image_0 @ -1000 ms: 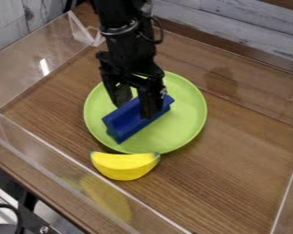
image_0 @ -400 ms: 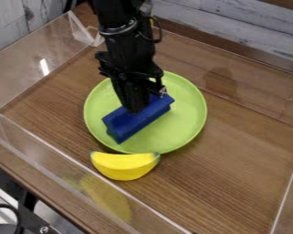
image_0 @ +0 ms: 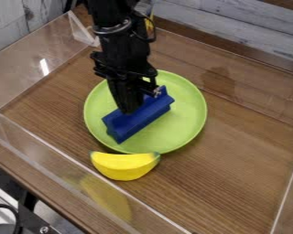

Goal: Remove the blue object from inside the green plate and put it on the table

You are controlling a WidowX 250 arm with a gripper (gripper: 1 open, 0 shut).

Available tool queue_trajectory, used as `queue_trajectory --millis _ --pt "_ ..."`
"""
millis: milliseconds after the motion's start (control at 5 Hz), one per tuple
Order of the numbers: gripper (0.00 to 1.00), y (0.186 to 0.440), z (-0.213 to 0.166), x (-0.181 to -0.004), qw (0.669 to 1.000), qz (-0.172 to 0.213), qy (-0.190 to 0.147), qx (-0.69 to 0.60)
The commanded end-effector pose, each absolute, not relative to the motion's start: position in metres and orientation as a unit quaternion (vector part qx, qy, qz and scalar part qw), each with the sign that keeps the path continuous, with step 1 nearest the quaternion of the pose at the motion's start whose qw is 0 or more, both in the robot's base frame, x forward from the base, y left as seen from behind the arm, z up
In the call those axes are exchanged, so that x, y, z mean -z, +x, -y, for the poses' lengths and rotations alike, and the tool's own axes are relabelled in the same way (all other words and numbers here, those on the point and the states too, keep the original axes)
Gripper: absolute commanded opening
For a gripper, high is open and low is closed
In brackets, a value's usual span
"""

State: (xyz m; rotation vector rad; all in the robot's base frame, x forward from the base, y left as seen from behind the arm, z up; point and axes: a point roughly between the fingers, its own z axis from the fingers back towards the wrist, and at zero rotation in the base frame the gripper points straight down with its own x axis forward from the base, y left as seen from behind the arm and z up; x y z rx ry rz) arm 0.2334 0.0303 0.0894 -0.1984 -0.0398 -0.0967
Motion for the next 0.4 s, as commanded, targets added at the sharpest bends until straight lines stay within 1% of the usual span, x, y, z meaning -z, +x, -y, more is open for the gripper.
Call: queue_trajectory --millis 0,200 --pt "0.0 0.2398 -0.0381 -0.104 0.994 0.044 -0.09 0.049" --pt "0.0 0.2392 -0.0417 -0.107 0.994 0.045 -0.09 0.048"
